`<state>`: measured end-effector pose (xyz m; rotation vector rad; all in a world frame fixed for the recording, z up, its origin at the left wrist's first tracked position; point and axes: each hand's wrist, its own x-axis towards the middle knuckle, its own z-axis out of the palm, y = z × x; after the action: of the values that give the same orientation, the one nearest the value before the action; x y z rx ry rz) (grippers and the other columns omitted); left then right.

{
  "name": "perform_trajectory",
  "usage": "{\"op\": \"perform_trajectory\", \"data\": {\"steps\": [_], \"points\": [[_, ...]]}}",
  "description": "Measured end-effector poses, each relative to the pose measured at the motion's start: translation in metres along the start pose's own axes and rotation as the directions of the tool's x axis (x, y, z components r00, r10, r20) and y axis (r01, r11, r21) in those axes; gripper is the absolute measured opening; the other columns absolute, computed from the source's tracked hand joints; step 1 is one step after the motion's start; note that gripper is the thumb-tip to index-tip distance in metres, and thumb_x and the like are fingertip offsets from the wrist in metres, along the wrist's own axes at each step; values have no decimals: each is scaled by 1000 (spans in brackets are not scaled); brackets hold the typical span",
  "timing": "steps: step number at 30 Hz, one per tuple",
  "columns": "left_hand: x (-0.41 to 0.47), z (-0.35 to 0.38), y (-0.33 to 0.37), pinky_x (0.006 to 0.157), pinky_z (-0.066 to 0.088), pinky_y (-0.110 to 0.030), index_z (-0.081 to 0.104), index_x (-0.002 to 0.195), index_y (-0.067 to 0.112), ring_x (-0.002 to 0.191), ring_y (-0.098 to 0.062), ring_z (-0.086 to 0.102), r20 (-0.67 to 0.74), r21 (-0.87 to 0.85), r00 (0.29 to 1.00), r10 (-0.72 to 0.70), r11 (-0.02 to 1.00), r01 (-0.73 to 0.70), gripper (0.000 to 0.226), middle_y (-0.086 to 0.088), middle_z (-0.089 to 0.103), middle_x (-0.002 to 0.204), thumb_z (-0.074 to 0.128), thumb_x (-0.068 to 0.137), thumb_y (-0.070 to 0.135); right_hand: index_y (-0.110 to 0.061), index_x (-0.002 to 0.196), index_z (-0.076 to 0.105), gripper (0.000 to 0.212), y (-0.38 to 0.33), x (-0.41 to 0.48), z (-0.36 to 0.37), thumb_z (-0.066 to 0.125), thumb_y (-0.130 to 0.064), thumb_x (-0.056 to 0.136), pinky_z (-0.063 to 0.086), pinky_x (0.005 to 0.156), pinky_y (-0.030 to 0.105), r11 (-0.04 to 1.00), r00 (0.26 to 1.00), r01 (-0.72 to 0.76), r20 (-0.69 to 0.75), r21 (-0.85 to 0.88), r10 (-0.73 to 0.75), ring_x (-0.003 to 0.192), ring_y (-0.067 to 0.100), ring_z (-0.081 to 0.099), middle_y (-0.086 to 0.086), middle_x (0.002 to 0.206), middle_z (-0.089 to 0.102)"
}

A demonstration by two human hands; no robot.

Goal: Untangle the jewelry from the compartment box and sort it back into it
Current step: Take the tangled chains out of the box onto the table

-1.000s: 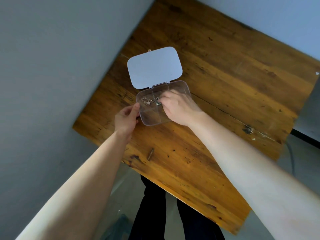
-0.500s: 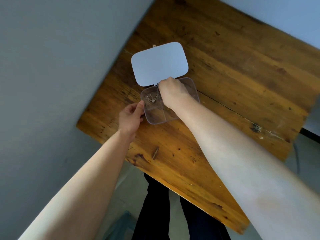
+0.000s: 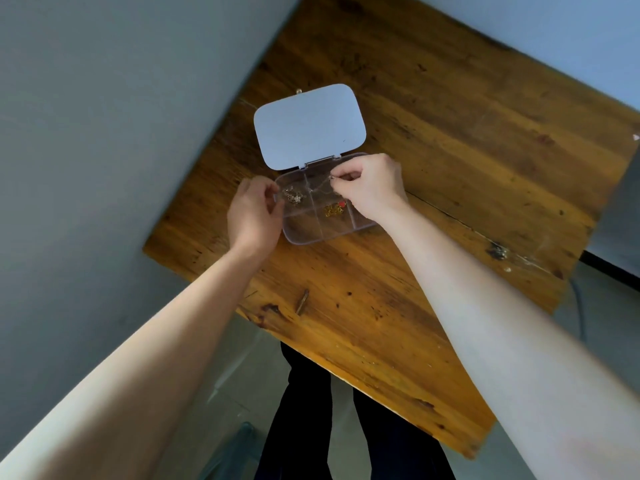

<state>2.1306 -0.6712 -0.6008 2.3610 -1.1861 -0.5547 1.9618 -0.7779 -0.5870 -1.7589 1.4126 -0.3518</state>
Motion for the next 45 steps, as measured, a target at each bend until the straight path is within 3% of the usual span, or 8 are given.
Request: {"op": "perform_trajectory", "data": {"steps": [4, 9, 20, 23, 28, 32, 40, 45], "points": [[13, 6, 20, 68, 52, -38, 70, 106, 12, 97, -27, 61, 154, 377, 929, 335, 850, -369, 19, -7, 66, 107, 70, 88, 21, -21, 100, 79, 14, 10, -13, -16, 79, -24, 86, 46, 51, 3, 979, 996, -72, -46, 192, 82, 62, -6, 69, -21, 81, 65], [26, 16, 50, 58, 41, -35, 69, 96, 14, 82, -29, 61, 352, 710, 931, 97, 620, -333, 17, -10, 66, 91, 73, 81, 7, -22, 101, 79, 15, 19, -25, -30, 78, -26, 87, 54, 60, 8, 979, 994, -71, -66, 193, 85, 65, -5, 70, -21, 79, 69], [20, 29, 60, 56, 39, -35, 68, 87, 5, 61, -28, 48, 348, 704, 934, 82, 636, -318, 19, -9, 42, 60, 66, 78, -11, -22, 101, 79, 17, 7, -53, -60, 76, -33, 89, 59, 68, 17, 944, 981, 54, -193, 327, 10, 72, 4, 72, -12, 79, 76], [21, 27, 56, 55, 41, -35, 69, 92, 6, 64, -29, 50, 327, 675, 940, 92, 674, -301, 22, -12, 57, 72, 62, 80, -12, -23, 101, 79, 17, 4, -59, -67, 75, -35, 89, 61, 69, 22, 936, 980, 66, -201, 344, 5, 71, 7, 73, -11, 80, 77], [18, 5, 49, 63, 47, -32, 74, 96, 17, 82, -29, 64, 133, 335, 976, 174, 918, -210, 15, -8, 73, 93, 64, 86, 12, -20, 101, 80, 20, -3, -73, -76, 75, -36, 90, 60, 67, 23, 906, 969, 75, -245, 417, 33, 71, 7, 72, -9, 79, 77], [-13, -19, 69, 69, 56, -30, 73, 97, 16, 84, -19, 67, -10, -68, 990, 141, 988, -141, 16, -1, 73, 91, 68, 82, 16, -18, 101, 79, 19, -14, -93, -94, 74, -34, 90, 58, 64, 19, 870, 953, 114, -301, 479, 41, 74, 6, 72, -11, 80, 77], [-87, -19, 103, 61, 60, -34, 64, 88, 14, 66, -14, 66, 80, -708, 997, -12, 703, 65, 13, 3, 67, 77, 72, 80, 9, -27, 95, 77, 7, -19, -134, -119, 74, -32, 91, 58, 64, 22, 807, 943, 146, -328, 572, 62, 73, 9, 72, -7, 81, 77], [-134, 23, 93, 60, 59, -42, 63, 86, 12, 61, -14, 63, 254, -680, 965, -68, 697, 228, 13, 4, 66, 72, 69, 80, 2, -30, 94, 76, 5, 3, -163, -116, 74, -34, 91, 59, 65, 21, 819, 947, 67, -294, 570, 127, 72, 7, 72, -7, 81, 77]]}}
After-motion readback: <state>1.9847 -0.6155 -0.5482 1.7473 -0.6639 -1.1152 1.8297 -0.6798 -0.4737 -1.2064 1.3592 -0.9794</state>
